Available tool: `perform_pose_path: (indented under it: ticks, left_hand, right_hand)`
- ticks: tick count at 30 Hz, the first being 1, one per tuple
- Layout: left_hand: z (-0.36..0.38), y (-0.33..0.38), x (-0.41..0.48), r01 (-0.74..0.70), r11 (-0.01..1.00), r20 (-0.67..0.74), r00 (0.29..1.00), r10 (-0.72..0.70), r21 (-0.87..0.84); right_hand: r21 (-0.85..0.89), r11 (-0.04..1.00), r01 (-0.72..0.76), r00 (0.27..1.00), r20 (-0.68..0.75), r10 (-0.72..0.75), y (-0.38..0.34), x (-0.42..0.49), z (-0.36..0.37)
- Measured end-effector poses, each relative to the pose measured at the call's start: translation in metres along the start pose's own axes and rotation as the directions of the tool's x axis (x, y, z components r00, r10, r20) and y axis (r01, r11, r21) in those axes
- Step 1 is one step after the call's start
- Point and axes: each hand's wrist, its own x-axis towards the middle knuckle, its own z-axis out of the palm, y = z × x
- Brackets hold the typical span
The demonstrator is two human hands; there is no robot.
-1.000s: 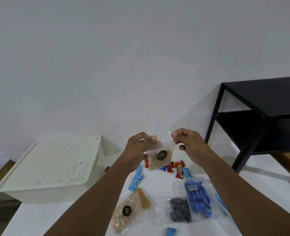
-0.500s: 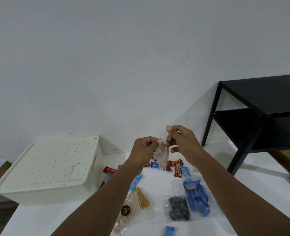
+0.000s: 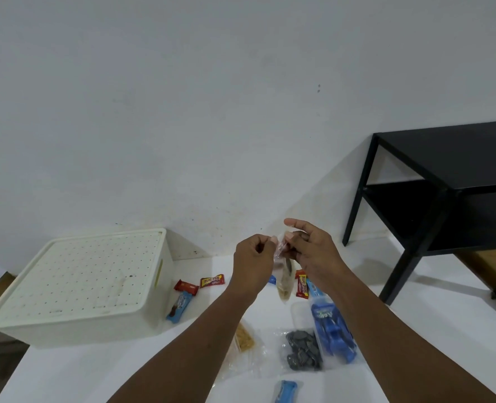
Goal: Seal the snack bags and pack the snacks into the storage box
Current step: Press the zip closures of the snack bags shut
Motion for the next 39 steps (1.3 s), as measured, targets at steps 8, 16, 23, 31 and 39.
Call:
perform_pose_path:
  ticks: [8, 16, 23, 31, 39]
  left_hand:
    - [-0.016, -0.015, -0.002, -0.073, 0.991, 0.153, 0.987, 0.054, 0.117]
    - [-0.012, -0.052, -0.002, -0.111, 0.979, 0.211, 0.975, 0.074, 0.169]
    - [0.003, -0.064, 0.040, 0.083, 0.995, 0.191, 0.979, -0.072, -0.050]
    - [0.039, -0.098, 0.136, 0.217, 0.975, 0.249, 0.948, -0.199, -0.049]
    - [0.097, -0.154, 0.213, 0.310, 0.949, 0.094, 0.948, -0.304, -0.057]
  right_hand:
    - [0.000, 1.000, 0.002, 0.993, -0.121, -0.002, 0.001, 0.004, -0.008]
    - [0.207, 0.971, -0.119, 0.966, -0.204, 0.162, 0.000, 0.019, -0.004]
    - [-0.311, 0.893, -0.326, 0.944, -0.069, 0.321, 0.021, 0.042, -0.055]
    - [-0.282, 0.891, -0.355, 0.927, -0.231, 0.296, 0.066, 0.128, -0.099]
    - [-0.323, 0.874, -0.363, 0.913, -0.310, 0.265, 0.118, 0.216, -0.127]
